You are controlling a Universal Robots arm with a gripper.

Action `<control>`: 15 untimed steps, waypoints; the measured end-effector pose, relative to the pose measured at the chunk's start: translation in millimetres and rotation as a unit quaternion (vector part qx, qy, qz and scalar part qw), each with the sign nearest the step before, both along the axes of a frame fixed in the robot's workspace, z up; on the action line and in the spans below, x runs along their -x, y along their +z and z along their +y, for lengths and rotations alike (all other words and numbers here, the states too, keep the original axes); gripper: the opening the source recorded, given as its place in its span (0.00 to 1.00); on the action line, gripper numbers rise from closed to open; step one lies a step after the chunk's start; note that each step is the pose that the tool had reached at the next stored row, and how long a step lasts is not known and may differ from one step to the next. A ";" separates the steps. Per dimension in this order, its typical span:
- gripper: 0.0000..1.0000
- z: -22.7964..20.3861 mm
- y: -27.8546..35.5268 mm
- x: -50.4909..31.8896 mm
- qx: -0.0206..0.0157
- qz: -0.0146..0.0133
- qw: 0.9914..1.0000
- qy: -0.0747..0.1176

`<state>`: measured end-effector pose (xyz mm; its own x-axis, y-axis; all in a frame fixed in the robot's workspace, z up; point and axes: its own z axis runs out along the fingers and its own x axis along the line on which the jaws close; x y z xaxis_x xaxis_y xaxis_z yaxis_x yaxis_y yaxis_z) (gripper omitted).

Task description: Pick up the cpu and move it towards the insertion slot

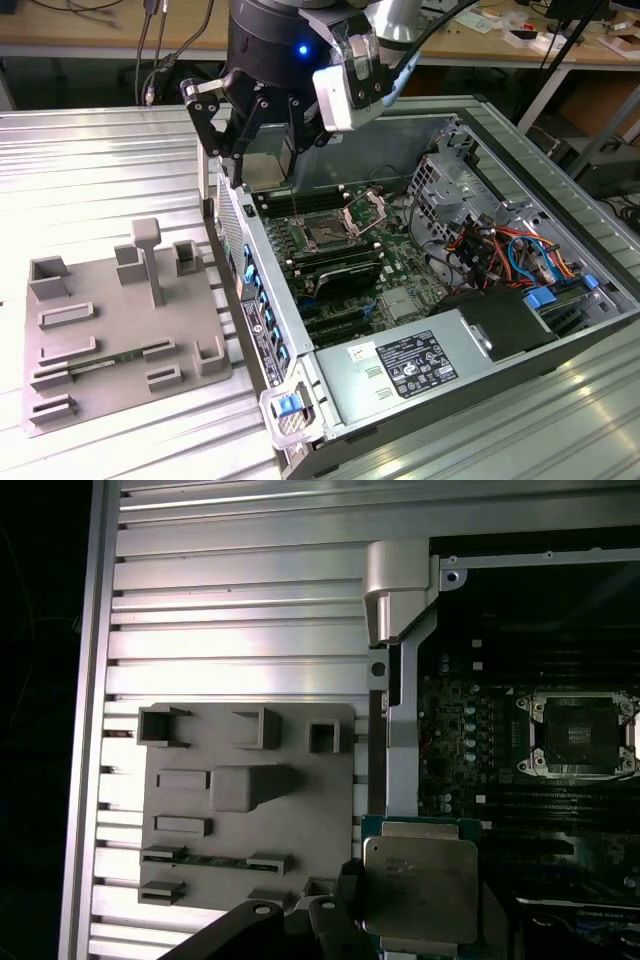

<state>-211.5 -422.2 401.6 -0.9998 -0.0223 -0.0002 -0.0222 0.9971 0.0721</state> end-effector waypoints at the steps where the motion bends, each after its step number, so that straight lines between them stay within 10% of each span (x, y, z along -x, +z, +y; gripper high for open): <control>1: 0.55 0.0 -0.1 -1.8 0.000 0.000 1.000 0.000; 15: 0.55 0.0 -0.6 -16.9 0.000 0.000 1.000 0.000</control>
<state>-194.7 -422.2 401.1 -0.9998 -0.0222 -0.0002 -0.0222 0.9971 0.0721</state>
